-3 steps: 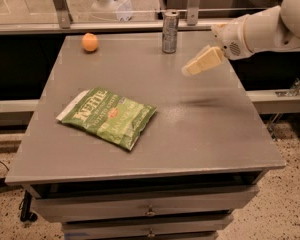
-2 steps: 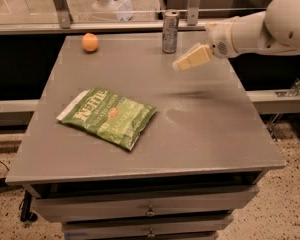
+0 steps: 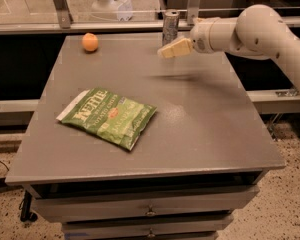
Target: Pick redbull can
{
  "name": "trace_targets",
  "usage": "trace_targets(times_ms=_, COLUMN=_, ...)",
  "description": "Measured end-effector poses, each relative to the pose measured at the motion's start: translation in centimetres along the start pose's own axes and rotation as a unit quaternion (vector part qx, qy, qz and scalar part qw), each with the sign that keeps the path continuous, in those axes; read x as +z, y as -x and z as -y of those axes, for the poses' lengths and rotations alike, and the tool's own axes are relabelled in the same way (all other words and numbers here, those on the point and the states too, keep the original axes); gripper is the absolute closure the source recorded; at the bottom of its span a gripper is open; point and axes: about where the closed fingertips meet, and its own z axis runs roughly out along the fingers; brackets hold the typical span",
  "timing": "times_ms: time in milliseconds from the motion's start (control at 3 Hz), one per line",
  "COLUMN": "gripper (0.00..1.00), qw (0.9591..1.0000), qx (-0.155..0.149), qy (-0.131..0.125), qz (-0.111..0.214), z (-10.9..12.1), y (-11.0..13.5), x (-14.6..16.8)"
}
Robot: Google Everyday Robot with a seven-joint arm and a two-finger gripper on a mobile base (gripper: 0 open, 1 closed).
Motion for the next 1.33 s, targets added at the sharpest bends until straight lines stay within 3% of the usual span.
trace_targets(times_ms=667, gripper=0.00, qw=0.9982, qx=0.032, qy=-0.024, qz=0.044, z=2.3, y=0.0, x=5.6)
trace_targets(times_ms=1333, gripper=0.41, qw=0.9950, qx=0.065, qy=-0.015, qz=0.075, z=3.3, y=-0.2, x=8.7)
